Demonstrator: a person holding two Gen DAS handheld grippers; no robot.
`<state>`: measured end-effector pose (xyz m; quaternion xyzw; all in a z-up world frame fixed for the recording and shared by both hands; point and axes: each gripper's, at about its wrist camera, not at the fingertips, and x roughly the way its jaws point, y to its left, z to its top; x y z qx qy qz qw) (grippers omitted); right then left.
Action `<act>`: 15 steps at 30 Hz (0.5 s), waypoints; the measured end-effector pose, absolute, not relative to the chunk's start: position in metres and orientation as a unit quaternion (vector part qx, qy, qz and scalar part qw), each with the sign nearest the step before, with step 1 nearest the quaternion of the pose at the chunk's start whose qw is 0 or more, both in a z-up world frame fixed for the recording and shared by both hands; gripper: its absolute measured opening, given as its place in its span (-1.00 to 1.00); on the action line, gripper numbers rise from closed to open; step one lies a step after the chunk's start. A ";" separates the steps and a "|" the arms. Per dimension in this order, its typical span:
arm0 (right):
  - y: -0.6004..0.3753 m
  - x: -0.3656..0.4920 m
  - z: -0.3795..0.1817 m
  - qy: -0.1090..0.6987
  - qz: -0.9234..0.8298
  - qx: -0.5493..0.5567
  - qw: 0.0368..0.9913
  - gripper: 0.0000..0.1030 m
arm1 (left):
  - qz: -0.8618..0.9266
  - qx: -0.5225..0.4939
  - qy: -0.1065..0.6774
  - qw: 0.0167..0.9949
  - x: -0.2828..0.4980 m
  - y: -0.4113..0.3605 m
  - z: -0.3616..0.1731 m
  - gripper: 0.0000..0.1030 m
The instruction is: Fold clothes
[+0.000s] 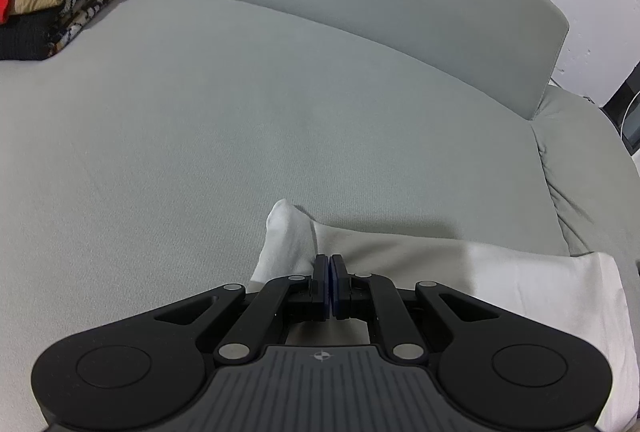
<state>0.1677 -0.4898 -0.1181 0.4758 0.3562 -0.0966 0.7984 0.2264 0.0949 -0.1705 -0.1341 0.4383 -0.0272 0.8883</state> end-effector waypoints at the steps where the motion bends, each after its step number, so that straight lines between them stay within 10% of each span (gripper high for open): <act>1: -0.481 0.160 -0.112 0.372 -0.092 0.449 0.807 -0.59 | -0.027 -0.119 0.437 0.891 0.223 0.090 -0.165 -0.85; 5: -0.437 0.123 -0.085 0.420 -0.048 0.332 0.843 -0.30 | -0.060 -0.080 0.417 0.904 0.186 0.071 -0.129 -0.86; 15: -0.316 0.143 -0.107 0.486 0.054 0.148 0.860 -0.34 | -0.125 -0.061 0.437 0.889 0.097 0.016 -0.131 -0.84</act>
